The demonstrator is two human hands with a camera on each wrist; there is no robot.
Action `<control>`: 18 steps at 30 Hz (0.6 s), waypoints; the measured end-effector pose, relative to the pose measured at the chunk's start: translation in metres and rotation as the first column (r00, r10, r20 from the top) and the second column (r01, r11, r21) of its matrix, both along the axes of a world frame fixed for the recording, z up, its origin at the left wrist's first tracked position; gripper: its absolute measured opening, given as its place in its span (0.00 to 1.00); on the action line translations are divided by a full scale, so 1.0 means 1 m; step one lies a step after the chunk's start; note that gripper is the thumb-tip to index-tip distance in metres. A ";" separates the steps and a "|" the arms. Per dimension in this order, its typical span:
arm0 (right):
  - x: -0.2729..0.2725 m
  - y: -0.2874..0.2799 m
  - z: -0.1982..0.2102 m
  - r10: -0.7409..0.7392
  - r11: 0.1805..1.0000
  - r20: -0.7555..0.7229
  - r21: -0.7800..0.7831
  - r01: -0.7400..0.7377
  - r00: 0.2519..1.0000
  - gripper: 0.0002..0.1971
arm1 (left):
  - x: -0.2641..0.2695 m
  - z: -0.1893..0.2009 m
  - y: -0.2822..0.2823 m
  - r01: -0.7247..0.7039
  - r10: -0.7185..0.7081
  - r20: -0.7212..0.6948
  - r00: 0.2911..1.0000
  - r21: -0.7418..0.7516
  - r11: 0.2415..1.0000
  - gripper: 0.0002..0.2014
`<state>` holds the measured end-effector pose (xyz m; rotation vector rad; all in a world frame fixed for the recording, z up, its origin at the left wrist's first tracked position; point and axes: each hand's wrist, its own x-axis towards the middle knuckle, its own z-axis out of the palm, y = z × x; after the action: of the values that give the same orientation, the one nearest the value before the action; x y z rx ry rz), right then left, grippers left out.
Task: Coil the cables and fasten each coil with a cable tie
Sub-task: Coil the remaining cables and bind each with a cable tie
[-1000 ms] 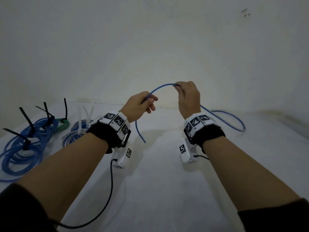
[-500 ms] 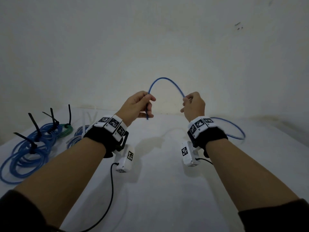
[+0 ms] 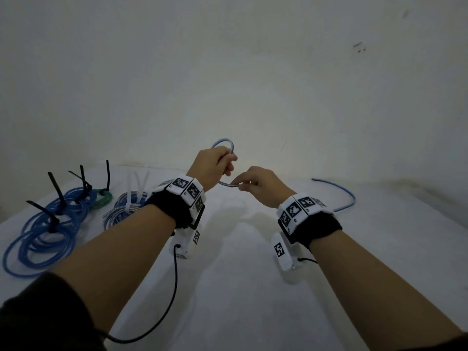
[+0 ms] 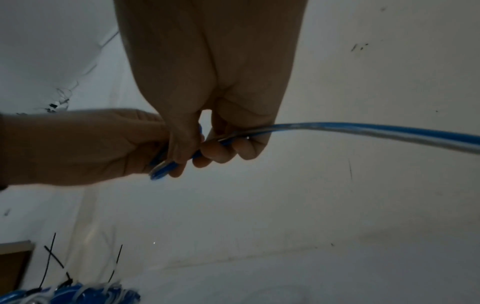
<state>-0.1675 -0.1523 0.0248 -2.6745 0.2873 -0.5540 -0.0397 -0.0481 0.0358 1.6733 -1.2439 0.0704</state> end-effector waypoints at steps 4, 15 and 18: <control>-0.005 -0.001 0.008 0.048 0.998 0.133 0.043 -0.054 0.990 0.05 | -0.001 -0.005 0.008 -0.007 -0.008 0.087 0.996 0.176 0.984 0.13; 0.000 -0.009 0.007 -0.088 0.970 0.385 -0.177 0.167 0.919 0.10 | -0.013 -0.004 0.014 0.234 -0.172 -0.286 0.943 0.199 0.951 0.22; 0.001 -0.010 0.001 -0.091 0.984 0.424 -0.099 0.147 0.901 0.12 | -0.012 -0.001 0.014 0.235 -0.165 -0.364 0.917 0.155 0.960 0.19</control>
<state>-0.1665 -0.1625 0.0255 -2.5813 0.2991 -1.1997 -0.0517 -0.0336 0.0344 1.6251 -1.1692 -0.4711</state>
